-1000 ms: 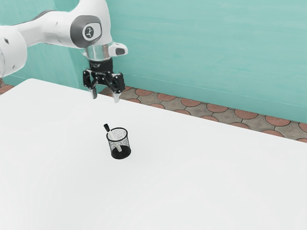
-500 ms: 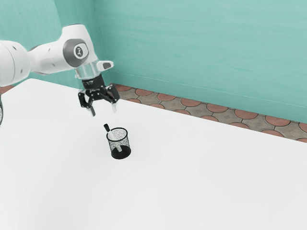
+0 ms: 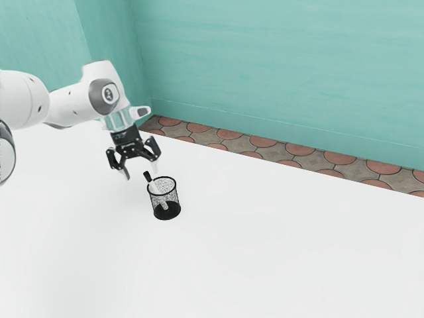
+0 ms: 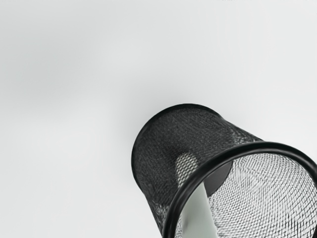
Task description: Take the marker out of the pen holder and place it to the left of the pen holder.
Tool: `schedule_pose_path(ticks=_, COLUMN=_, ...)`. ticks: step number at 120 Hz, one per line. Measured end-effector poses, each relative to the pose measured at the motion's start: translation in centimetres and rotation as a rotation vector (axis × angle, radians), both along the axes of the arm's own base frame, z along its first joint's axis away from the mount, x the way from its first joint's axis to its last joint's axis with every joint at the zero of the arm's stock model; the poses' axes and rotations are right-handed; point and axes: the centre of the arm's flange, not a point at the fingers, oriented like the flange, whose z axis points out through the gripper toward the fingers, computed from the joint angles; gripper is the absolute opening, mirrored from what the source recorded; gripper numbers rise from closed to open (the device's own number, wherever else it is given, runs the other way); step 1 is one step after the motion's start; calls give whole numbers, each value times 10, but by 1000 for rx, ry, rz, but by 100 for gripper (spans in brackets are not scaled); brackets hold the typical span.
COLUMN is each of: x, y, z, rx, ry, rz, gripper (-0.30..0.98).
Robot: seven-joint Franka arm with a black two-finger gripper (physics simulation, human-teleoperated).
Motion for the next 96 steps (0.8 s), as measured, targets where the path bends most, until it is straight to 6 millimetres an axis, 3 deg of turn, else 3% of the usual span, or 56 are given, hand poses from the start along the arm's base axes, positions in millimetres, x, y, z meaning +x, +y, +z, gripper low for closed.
schedule_pose_path(ticks=31, x=5, y=-7, z=1, rx=-3, ry=-38, rz=-48, gripper=40)
schedule_pose_path(ticks=72, x=5, y=-18, z=1, rx=-19, ry=-53, rz=-103, gripper=22)
schedule_pose_path(ticks=96, x=4, y=-19, z=1, rx=-26, ry=-51, rz=-120, gripper=2)
